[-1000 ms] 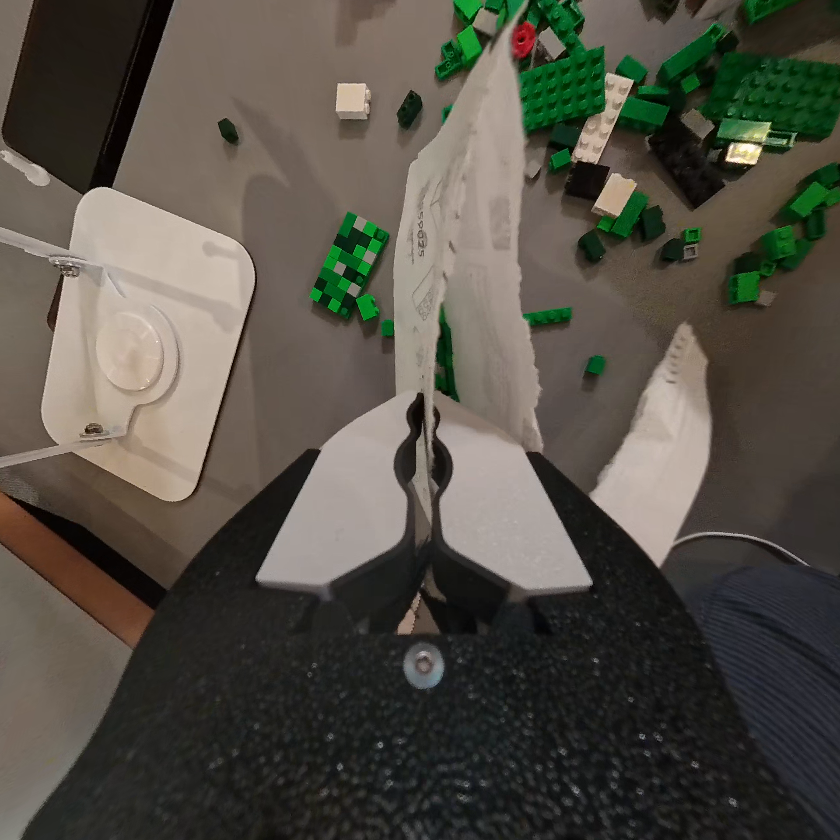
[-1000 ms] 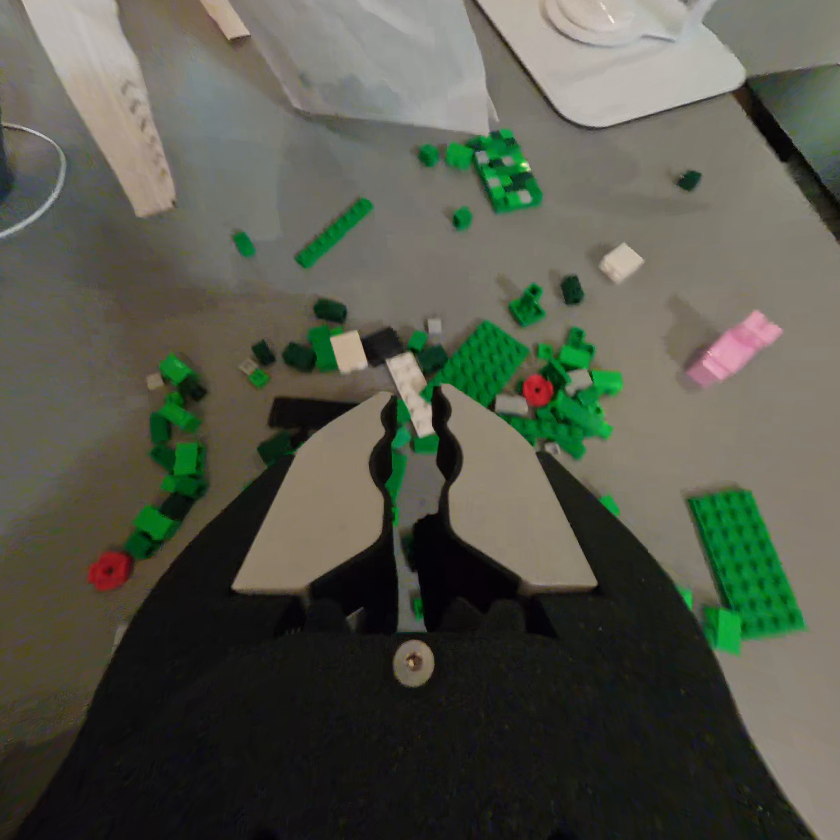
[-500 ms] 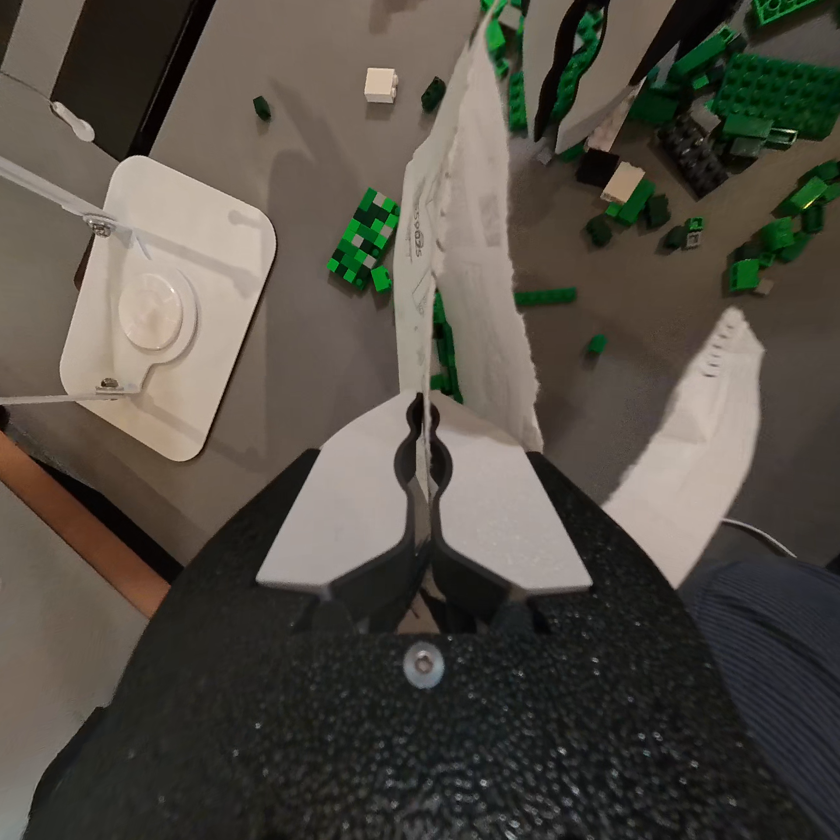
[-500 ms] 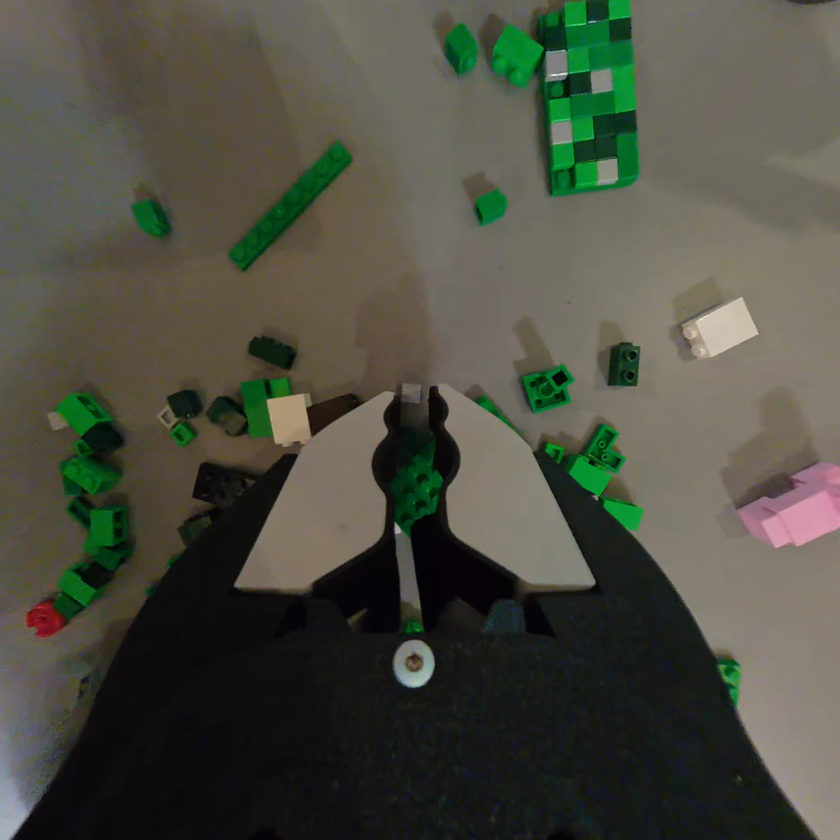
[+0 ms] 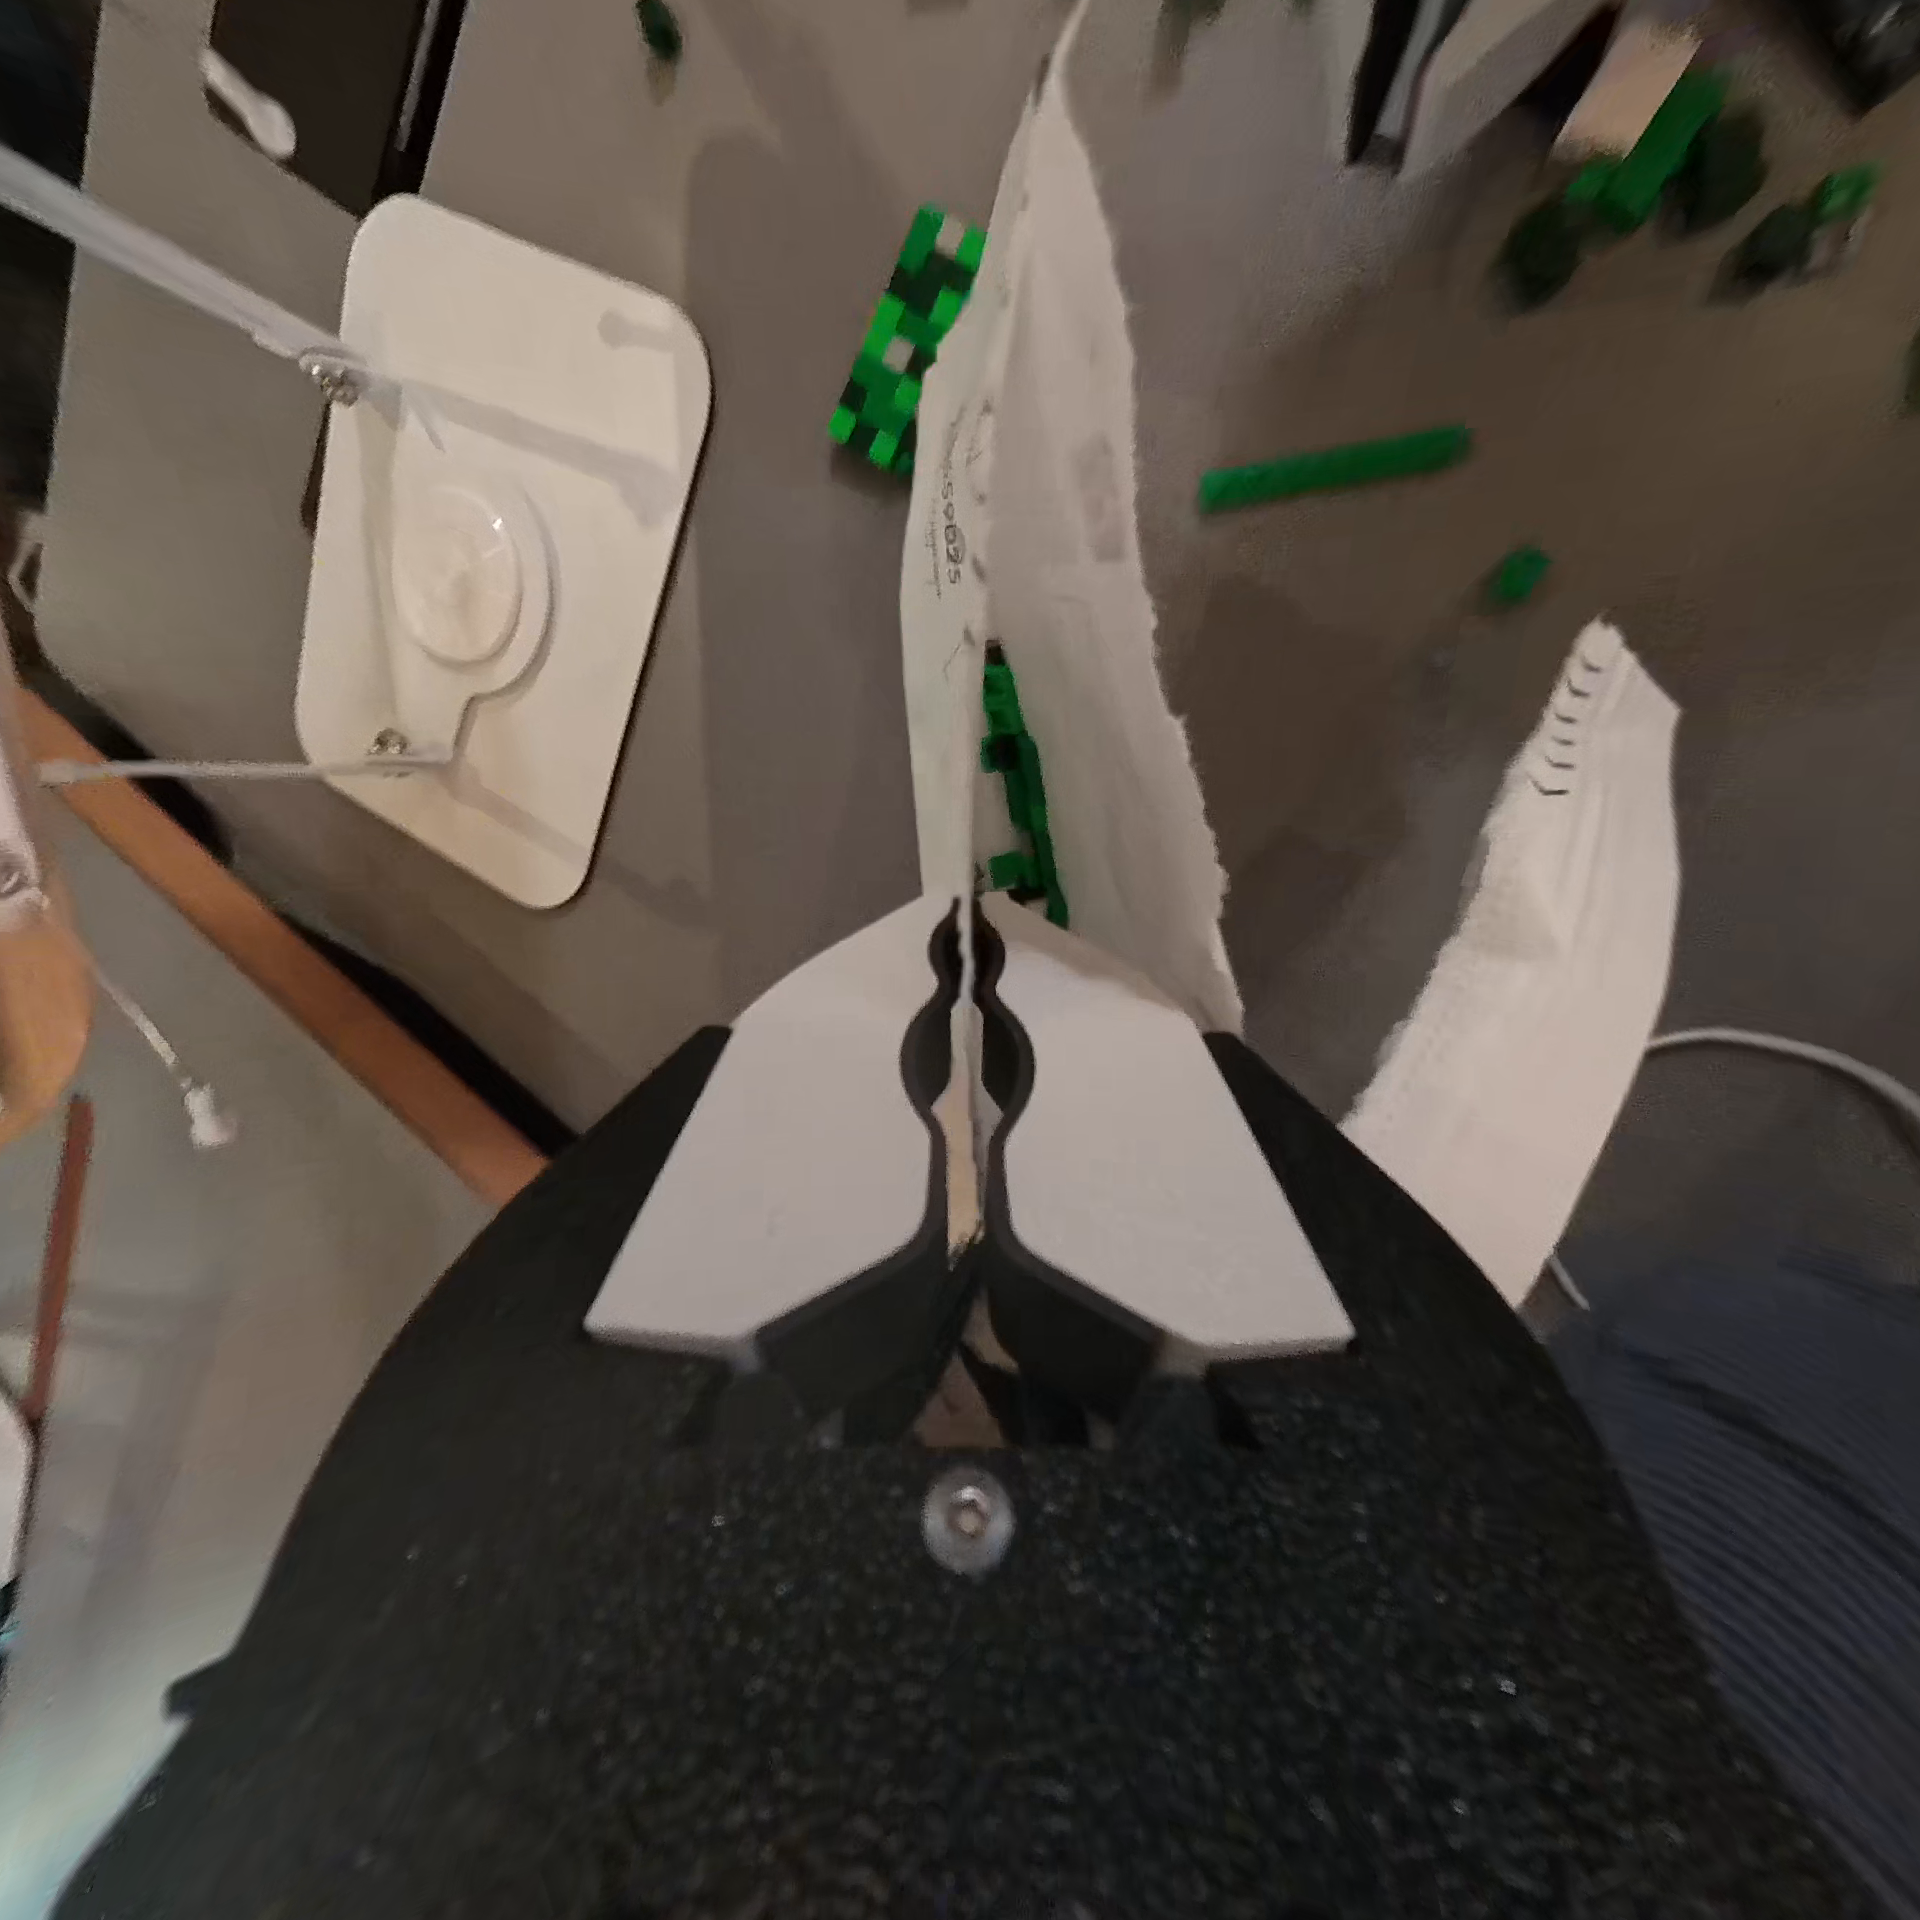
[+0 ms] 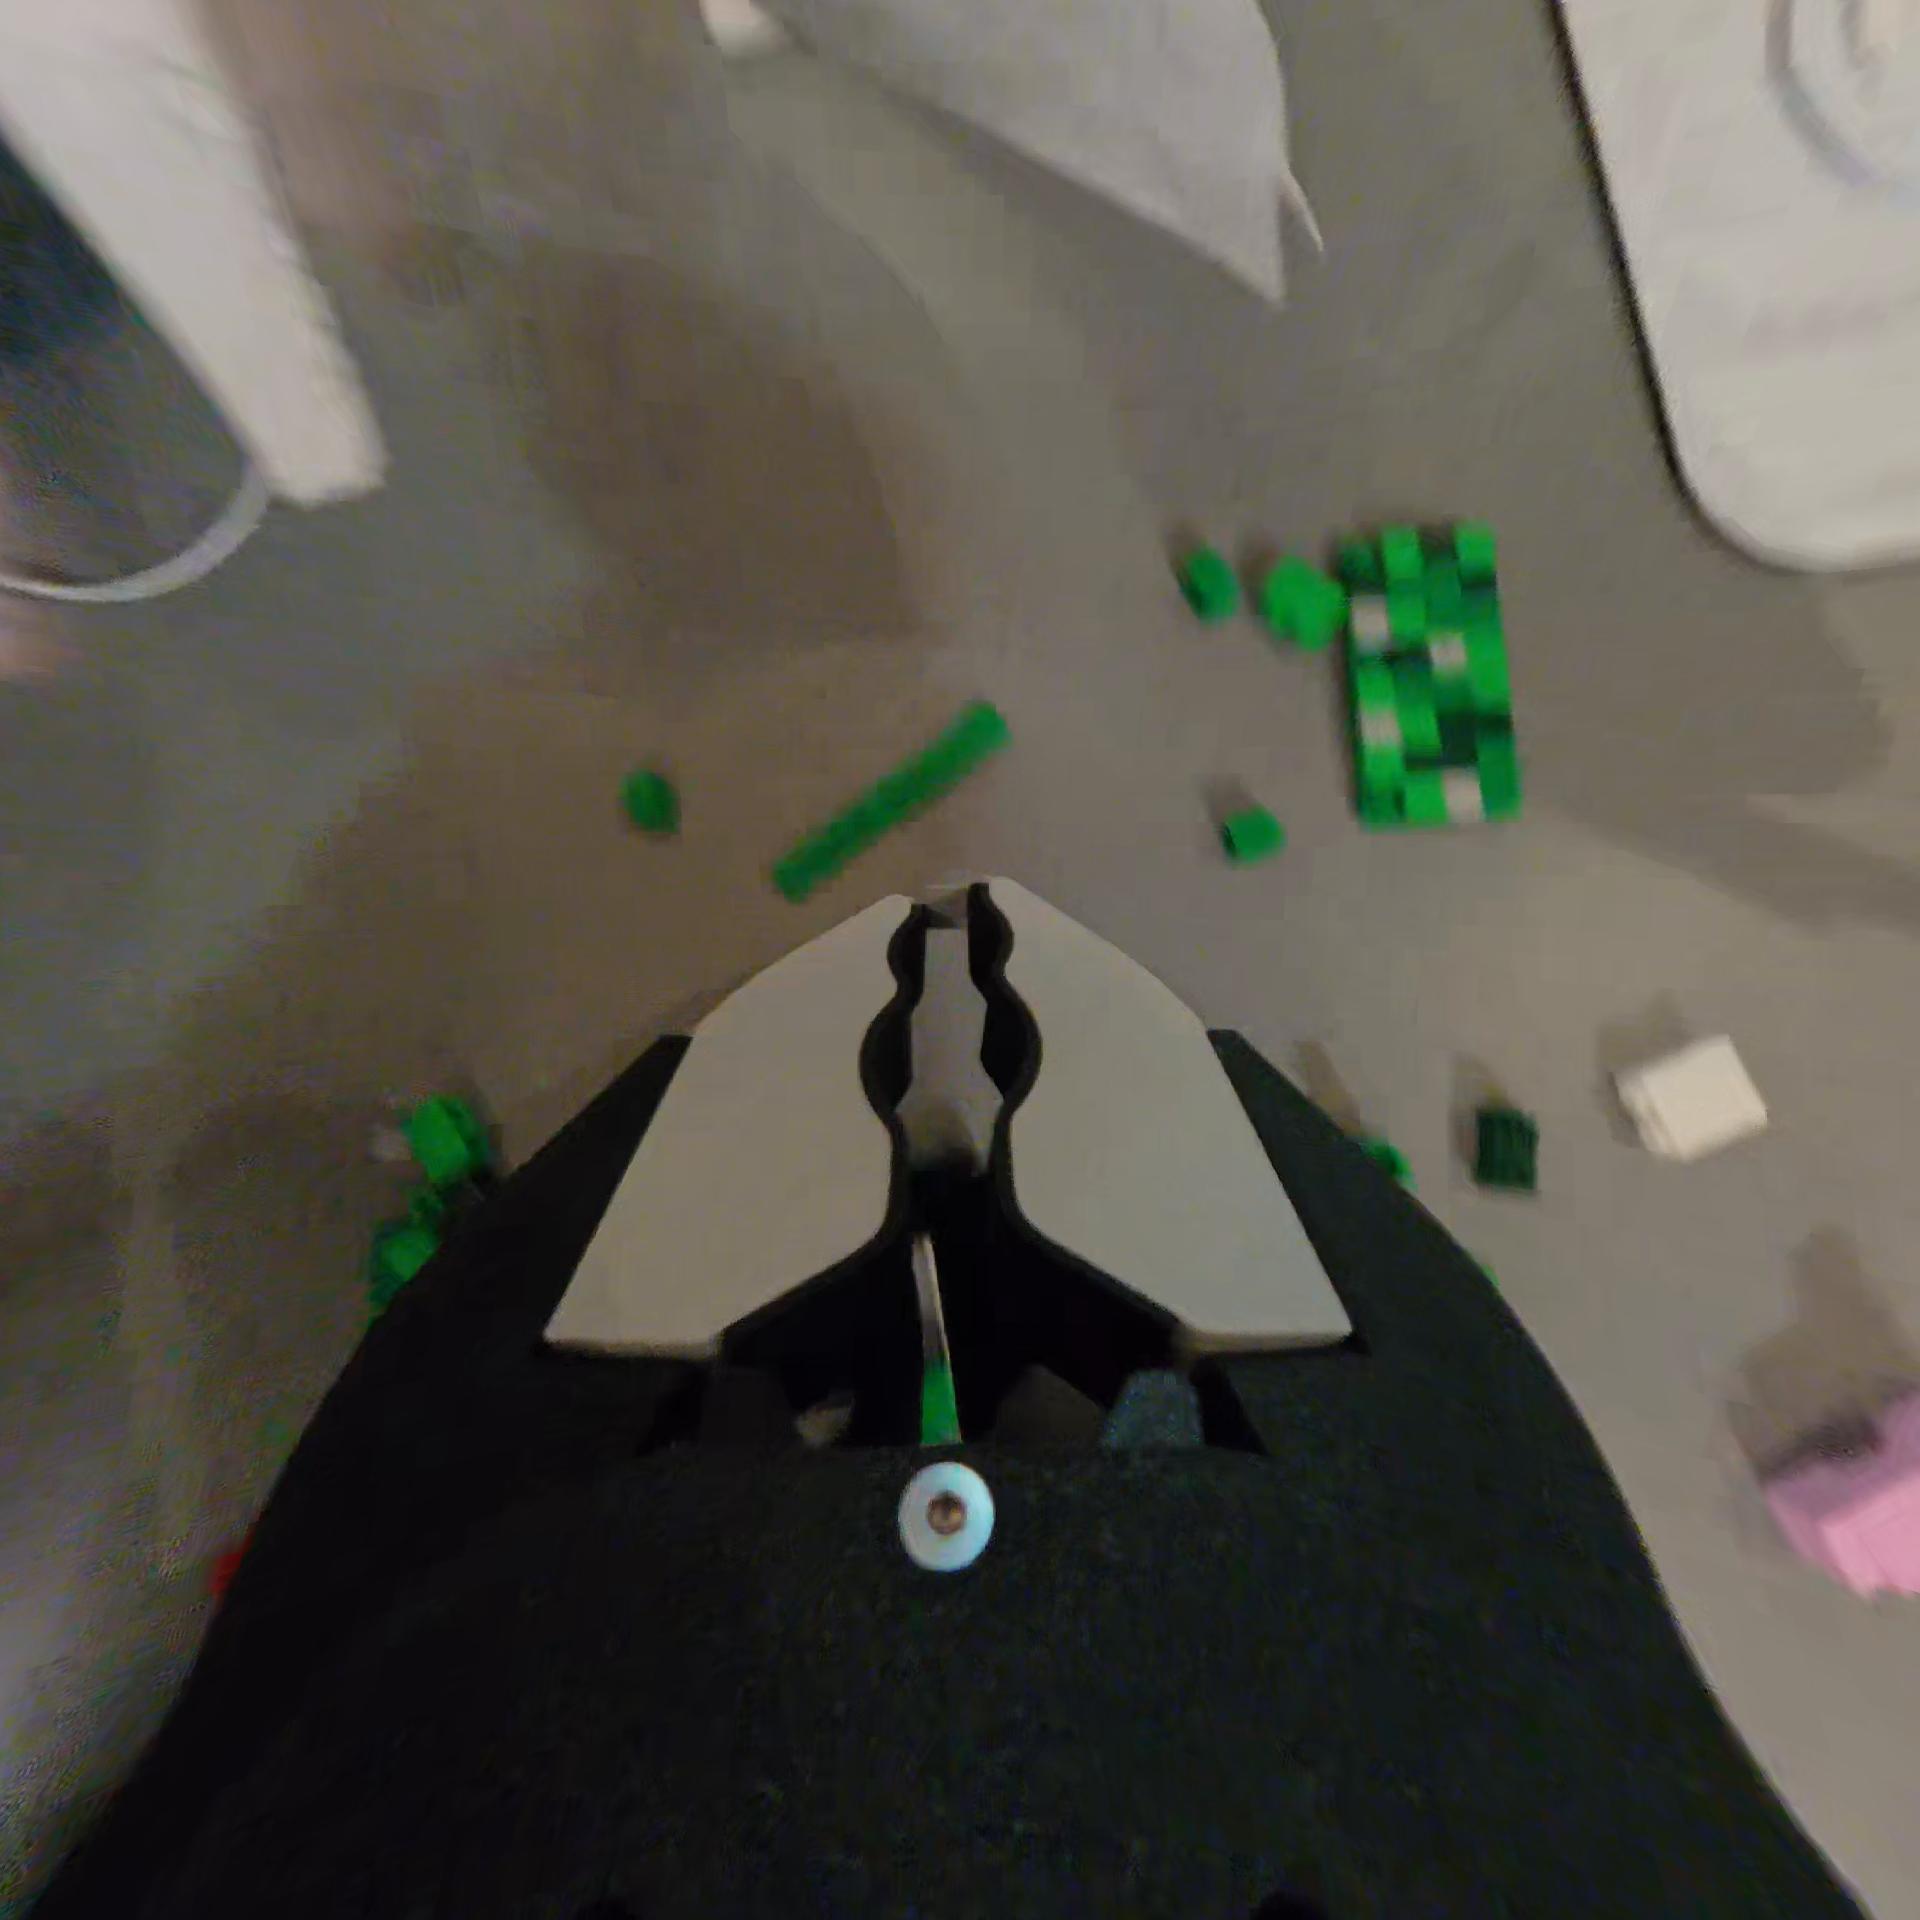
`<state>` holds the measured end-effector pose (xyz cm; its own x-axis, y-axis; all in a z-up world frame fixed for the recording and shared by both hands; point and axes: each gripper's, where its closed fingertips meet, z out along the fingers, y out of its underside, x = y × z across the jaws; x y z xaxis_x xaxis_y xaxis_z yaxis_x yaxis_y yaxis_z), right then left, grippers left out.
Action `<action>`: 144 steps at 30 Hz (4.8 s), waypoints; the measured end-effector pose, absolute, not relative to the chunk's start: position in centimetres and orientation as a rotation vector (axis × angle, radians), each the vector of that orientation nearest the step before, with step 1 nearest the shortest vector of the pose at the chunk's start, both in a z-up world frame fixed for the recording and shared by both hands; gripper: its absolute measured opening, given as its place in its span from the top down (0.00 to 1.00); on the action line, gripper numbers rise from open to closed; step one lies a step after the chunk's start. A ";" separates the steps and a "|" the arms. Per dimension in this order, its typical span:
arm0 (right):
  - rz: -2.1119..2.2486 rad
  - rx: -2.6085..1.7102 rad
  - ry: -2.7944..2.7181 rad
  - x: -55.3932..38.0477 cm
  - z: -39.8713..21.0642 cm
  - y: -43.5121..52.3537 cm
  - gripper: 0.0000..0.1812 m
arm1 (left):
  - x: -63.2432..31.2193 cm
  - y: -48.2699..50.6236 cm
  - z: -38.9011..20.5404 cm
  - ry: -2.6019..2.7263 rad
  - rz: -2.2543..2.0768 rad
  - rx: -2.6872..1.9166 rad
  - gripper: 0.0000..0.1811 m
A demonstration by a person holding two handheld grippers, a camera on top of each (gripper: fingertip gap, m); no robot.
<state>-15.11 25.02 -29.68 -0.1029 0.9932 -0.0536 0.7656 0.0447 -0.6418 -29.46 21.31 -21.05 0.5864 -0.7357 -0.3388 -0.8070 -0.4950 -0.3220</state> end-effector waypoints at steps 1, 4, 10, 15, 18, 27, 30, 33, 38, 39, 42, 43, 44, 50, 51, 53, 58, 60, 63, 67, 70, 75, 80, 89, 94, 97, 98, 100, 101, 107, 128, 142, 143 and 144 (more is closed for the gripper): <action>0.779 -1.712 -1.917 -16.5 -29.0 23.9 0.96 | -30.3 21.1 -21.1 1.246 0.247 -2.377 1.00; 0.761 -1.608 -1.933 -20.7 -28.8 21.0 0.96 | -33.0 20.6 -21.3 1.216 0.292 -2.419 1.00; 0.656 -1.636 -2.008 -24.7 -32.2 19.3 0.96 | -35.3 20.6 -22.0 1.087 0.207 -2.487 1.00; 0.714 -1.662 -1.986 -25.5 -32.6 18.9 0.96 | -35.4 20.8 -22.1 1.090 0.185 -2.472 1.00; 0.738 -1.659 -1.994 -25.8 -32.8 18.4 0.93 | -35.2 20.9 -22.0 1.103 0.175 -2.458 1.00; 0.806 -1.663 -2.001 -24.2 -30.5 18.4 0.84 | -35.1 20.7 -21.6 1.102 0.185 -2.434 1.00; 0.737 -1.729 -1.868 -20.7 -27.9 21.8 0.84 | -35.2 20.7 -21.6 1.099 0.184 -2.437 1.00; 0.571 -1.887 -1.671 -15.8 -27.3 26.9 0.87 | -35.2 20.7 -21.6 1.100 0.183 -2.439 1.00; 0.397 -2.073 -1.646 -10.1 -30.4 30.3 0.89 | -34.9 20.8 -21.5 1.112 0.182 -2.424 1.00; 0.401 -2.079 -1.658 -9.8 -30.8 30.3 0.89 | -34.9 20.8 -21.4 1.113 0.182 -2.423 1.00; 0.430 -2.113 -1.712 -9.0 -31.5 29.8 0.89 | -34.9 20.8 -21.4 1.112 0.180 -2.420 1.00; 0.427 -2.113 -1.708 -8.9 -31.5 29.9 0.89 | -34.9 20.8 -21.4 1.109 0.180 -2.421 1.00; 0.424 -2.122 -1.709 -8.7 -31.5 29.9 0.89 | -34.9 20.8 -21.4 1.106 0.179 -2.422 1.00; 0.415 -2.181 -1.703 -8.0 -31.9 29.7 0.90 | -34.8 21.0 -21.5 1.107 0.165 -2.425 1.00; 0.453 -2.182 -1.727 -8.1 -31.9 28.9 0.91 | -34.8 21.1 -21.5 1.108 0.163 -2.424 1.00; 0.557 -2.166 -1.790 -8.7 -31.6 27.0 0.91 | -34.6 21.1 -21.5 1.119 0.164 -2.423 1.00; 0.632 -2.074 -1.959 -8.9 -31.1 22.7 0.92 | -34.3 21.3 -21.5 1.134 0.160 -2.416 1.00; 0.638 -2.045 -2.017 -8.6 -31.3 21.1 0.93 | -34.2 21.3 -21.5 1.134 0.157 -2.417 1.00; 0.657 -2.022 -2.081 -8.3 -31.7 19.1 0.92 | -34.2 21.3 -21.7 1.135 0.158 -2.424 1.00; 0.601 -1.932 -2.171 -8.3 -32.7 17.3 0.91 | -34.1 21.3 -21.7 1.142 0.156 -2.423 1.00; 0.602 -1.896 -2.168 -9.0 -32.9 17.1 0.91 | -34.0 21.3 -21.7 1.146 0.157 -2.426 1.00; 0.515 -1.911 -2.206 -8.9 -33.7 17.4 0.91 | -33.8 21.2 -21.7 1.156 0.154 -2.424 1.00; 0.491 -1.893 -2.235 -9.0 -33.8 17.3 0.95 | -34.0 21.1 -21.6 1.141 0.148 -2.422 1.00; 0.565 -1.641 -1.957 -20.0 -29.1 20.1 0.96 | -36.8 20.3 -21.1 0.965 0.111 -2.439 1.00; 0.515 -1.626 -2.086 -24.8 -31.9 20.5 0.96 | -37.7 20.1 -21.5 0.943 0.123 -2.467 1.00; 0.491 -1.623 -2.143 -25.2 -33.1 20.3 0.94 | -37.3 20.2 -21.3 0.960 0.122 -2.454 1.00; 0.502 -1.624 -2.144 -25.3 -33.2 20.1 0.92 | -37.1 20.2 -21.3 0.969 0.123 -2.449 1.00; 0.538 -1.625 -2.129 -25.4 -33.0 20.0 0.91 | -36.9 20.3 -21.2 0.981 0.126 -2.445 1.00; 0.553 -1.626 -2.120 -25.4 -32.9 19.9 0.91 | -36.8 20.3 -21.2 0.987 0.127 -2.443 1.00; 0.572 -1.659 -2.080 -23.3 -31.3 20.2 0.89 | -36.4 20.4 -21.3 1.010 0.136 -2.444 1.00; 0.539 -1.702 -2.436 -8.5 -33.5 12.4 0.93 | -34.5 20.8 -21.2 1.102 0.122 -2.407 1.00; 0.512 -1.687 -2.386 -9.2 -33.5 12.9 1.00 | -34.4 20.8 -21.2 1.109 0.110 -2.405 1.00; 0.531 -1.679 -2.378 -9.5 -33.2 12.8 1.00 | -34.4 20.8 -21.2 1.108 0.110 -2.406 1.00; 0.557 -1.675 -2.373 -9.8 -32.9 12.8 1.00 | -34.4 20.7 -21.3 1.109 0.108 -2.406 1.00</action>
<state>-9.79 12.75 -32.91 -0.3472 0.9356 -0.0643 0.8666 0.2939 -0.4033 -34.38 20.75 -21.27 0.6676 -0.6953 -0.2662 -0.7335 -0.5532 -0.3950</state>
